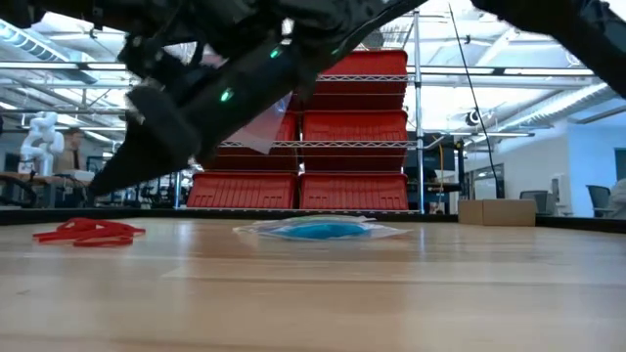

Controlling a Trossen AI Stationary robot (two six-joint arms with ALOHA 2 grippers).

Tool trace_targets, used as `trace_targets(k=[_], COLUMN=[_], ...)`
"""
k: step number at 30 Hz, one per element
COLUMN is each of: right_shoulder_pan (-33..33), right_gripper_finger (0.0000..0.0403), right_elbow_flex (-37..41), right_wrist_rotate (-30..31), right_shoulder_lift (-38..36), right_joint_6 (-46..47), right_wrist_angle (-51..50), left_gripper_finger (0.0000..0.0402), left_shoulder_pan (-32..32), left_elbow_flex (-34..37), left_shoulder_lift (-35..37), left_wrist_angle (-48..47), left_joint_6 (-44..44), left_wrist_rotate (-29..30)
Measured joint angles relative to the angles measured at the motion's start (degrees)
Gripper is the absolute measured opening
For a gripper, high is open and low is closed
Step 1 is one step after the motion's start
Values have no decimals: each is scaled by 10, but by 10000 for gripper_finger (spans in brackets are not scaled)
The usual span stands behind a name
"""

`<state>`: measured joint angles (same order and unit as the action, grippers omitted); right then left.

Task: Sort rubber bands
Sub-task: Put the red rubber band into the right transparent zip bag

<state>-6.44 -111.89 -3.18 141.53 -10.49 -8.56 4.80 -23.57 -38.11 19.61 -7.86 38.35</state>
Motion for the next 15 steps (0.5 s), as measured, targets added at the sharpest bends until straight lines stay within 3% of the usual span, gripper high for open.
trace_targets(k=[8,15], right_shoulder_pan=[5,6], right_gripper_finger=[138,17], right_elbow_flex=[-64,-64], right_wrist_rotate=[2,4], right_shoulder_lift=[55,54], right_joint_6=[-3,-12], right_wrist_angle=[-43,-61], left_gripper_finger=[0,0], left_shoulder_pan=[0,0], left_elbow_flex=[0,0], left_shoulder_lift=[7,12], left_wrist_angle=[-16,-22], left_joint_6=[0,1], left_wrist_rotate=[1,1])
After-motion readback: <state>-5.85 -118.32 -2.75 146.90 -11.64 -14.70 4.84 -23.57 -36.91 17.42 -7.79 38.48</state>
